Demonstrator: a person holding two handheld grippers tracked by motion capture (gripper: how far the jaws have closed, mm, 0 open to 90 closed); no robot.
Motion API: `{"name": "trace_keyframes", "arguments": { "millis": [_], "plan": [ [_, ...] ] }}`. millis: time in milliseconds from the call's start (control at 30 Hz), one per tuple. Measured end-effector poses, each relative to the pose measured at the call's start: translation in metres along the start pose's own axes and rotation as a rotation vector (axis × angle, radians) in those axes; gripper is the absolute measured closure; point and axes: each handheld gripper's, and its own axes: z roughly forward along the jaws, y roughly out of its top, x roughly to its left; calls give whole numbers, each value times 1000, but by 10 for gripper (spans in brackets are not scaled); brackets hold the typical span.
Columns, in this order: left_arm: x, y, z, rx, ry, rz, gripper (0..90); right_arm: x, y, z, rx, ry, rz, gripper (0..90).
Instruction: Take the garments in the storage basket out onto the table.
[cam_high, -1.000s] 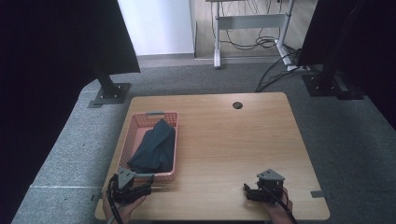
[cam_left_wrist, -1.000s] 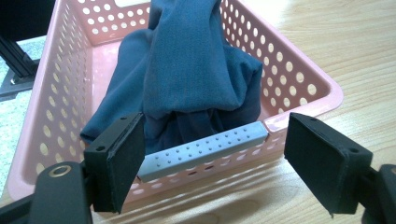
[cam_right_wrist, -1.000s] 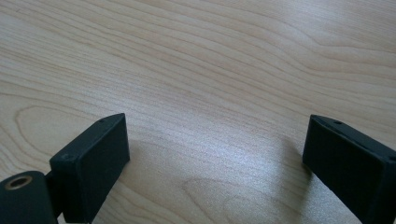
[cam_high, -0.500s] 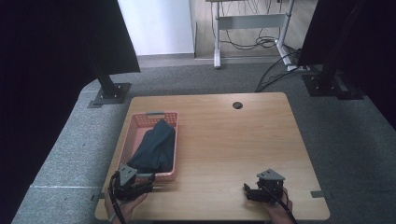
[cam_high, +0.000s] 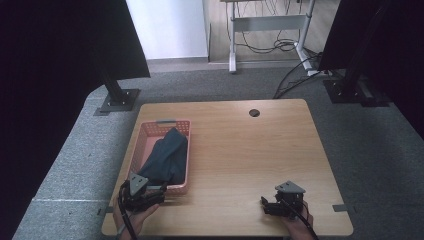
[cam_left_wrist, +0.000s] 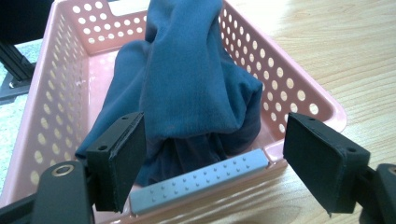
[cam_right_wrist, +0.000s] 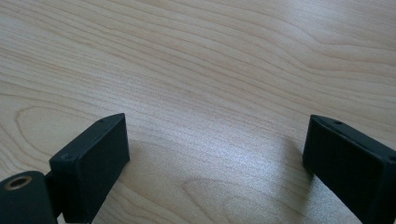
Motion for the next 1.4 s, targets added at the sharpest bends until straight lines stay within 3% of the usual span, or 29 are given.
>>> {"name": "trace_keyframes", "arguments": {
  "millis": [800,1400],
  "plan": [
    [3,22,14,4,-13,6,233,0,0,0,2,5,4,66],
    [11,31,38,53,-14,-6,234,0,0,1,2,5,5,65]
  ]
}}
